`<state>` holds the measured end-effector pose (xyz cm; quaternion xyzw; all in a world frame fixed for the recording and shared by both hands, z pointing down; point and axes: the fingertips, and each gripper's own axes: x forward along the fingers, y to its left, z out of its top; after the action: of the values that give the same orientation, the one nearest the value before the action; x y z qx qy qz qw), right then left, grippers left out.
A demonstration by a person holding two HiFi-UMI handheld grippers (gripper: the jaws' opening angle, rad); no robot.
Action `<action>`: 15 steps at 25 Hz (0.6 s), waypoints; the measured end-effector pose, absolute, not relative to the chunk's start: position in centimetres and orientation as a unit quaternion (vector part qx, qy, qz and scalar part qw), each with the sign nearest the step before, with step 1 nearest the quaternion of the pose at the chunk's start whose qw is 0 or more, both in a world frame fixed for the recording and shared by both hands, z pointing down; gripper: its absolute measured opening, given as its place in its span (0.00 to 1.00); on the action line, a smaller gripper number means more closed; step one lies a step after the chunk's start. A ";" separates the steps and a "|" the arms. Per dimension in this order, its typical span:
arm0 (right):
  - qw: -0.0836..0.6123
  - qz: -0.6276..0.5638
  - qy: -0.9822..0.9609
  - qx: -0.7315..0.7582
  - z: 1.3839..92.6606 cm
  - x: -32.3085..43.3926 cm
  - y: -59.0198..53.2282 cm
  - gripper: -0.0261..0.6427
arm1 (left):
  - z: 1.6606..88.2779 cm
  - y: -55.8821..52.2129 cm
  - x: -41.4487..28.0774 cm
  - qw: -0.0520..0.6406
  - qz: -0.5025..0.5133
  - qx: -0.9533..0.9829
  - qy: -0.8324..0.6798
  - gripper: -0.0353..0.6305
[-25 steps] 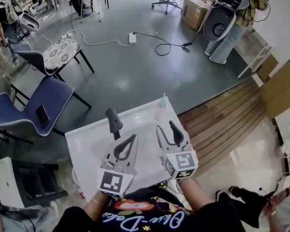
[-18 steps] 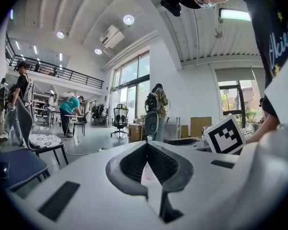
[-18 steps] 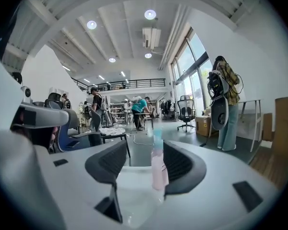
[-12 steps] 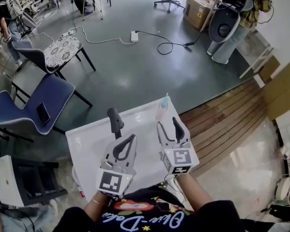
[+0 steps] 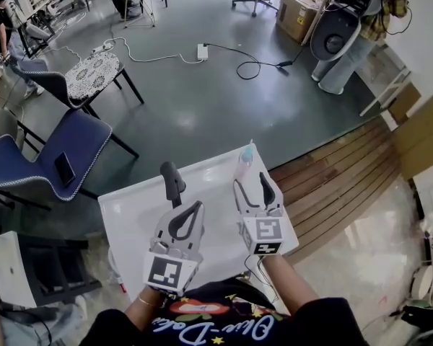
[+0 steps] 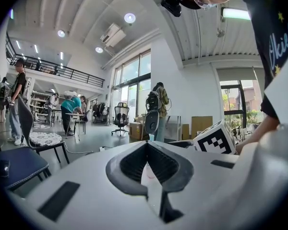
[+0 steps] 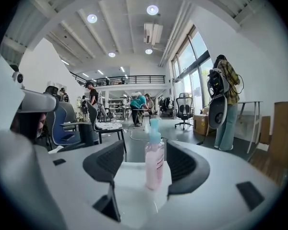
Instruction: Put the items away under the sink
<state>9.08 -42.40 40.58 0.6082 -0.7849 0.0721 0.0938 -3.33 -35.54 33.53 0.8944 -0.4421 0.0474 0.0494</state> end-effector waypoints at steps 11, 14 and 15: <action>0.105 0.072 -0.787 0.603 41.5 9.0 -44.0 0.45 | 33.6 -36.4 -3.7 0.050 0.051 0.889 -0.452 0.06; 0.104 0.083 -0.787 0.603 41.9 9.2 -44.5 0.45 | 33.6 -36.7 -3.5 0.052 0.052 0.888 -0.454 0.06; 0.103 0.087 -0.786 0.603 42.1 9.2 -44.6 0.45 | 33.5 -36.8 -3.5 0.052 0.051 0.888 -0.454 0.06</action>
<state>9.23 -44.60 42.05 0.6031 -0.7861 0.0872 0.1031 -3.46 -36.84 33.49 0.8878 -0.4544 0.0510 0.0516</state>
